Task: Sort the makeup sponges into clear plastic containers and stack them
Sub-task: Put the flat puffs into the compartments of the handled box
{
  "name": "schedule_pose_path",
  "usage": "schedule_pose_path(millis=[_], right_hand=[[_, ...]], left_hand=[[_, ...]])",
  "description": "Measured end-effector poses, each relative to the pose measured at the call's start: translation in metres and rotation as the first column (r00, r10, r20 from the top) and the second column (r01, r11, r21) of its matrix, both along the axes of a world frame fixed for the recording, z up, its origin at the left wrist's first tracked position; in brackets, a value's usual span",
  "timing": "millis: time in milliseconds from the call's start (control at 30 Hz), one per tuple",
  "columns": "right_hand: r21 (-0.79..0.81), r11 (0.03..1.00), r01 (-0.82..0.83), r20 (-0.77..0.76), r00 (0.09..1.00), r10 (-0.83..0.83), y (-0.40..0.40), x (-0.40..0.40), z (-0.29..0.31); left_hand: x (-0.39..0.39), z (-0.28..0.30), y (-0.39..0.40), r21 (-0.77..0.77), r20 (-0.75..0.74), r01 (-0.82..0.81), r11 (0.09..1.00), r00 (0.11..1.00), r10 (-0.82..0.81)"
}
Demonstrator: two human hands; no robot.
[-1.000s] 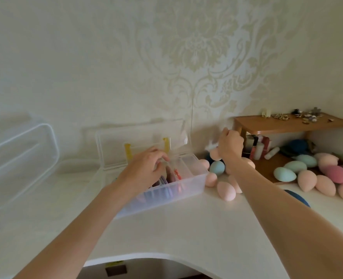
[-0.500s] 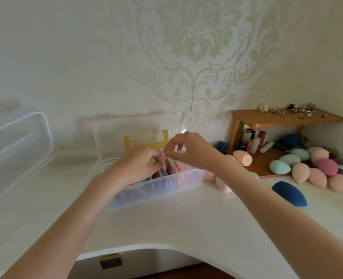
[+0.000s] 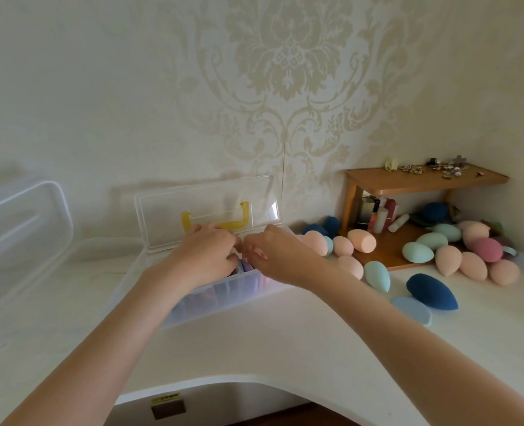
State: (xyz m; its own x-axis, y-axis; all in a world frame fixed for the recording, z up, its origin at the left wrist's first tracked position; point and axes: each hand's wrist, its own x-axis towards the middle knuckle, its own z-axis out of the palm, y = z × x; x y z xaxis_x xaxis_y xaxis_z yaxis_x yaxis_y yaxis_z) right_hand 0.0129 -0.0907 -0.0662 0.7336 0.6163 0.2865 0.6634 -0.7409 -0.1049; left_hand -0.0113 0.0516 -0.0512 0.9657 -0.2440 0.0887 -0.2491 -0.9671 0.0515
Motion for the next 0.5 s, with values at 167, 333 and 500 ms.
schedule_pose_path(millis=[167, 333, 500], right_hand=[[0.313, 0.949, 0.049, -0.126, 0.992, -0.01, -0.042, -0.002, 0.027], [0.308, 0.87, 0.385, -0.088, 0.922, -0.377, -0.135, 0.012, 0.031], [0.234, 0.569, 0.788, -0.196, 0.612, -0.767, -0.251, 0.024, 0.01]], left_hand=[[-0.001, 0.01, -0.025, -0.168, 0.09, 0.108, 0.98, 0.991, -0.094], [0.014, 0.006, -0.088, -0.308, 0.098, 0.277, 0.91, 0.961, -0.259], [0.029, -0.002, -0.161, -0.307, 0.01, 0.346, 0.887, 0.933, -0.36]])
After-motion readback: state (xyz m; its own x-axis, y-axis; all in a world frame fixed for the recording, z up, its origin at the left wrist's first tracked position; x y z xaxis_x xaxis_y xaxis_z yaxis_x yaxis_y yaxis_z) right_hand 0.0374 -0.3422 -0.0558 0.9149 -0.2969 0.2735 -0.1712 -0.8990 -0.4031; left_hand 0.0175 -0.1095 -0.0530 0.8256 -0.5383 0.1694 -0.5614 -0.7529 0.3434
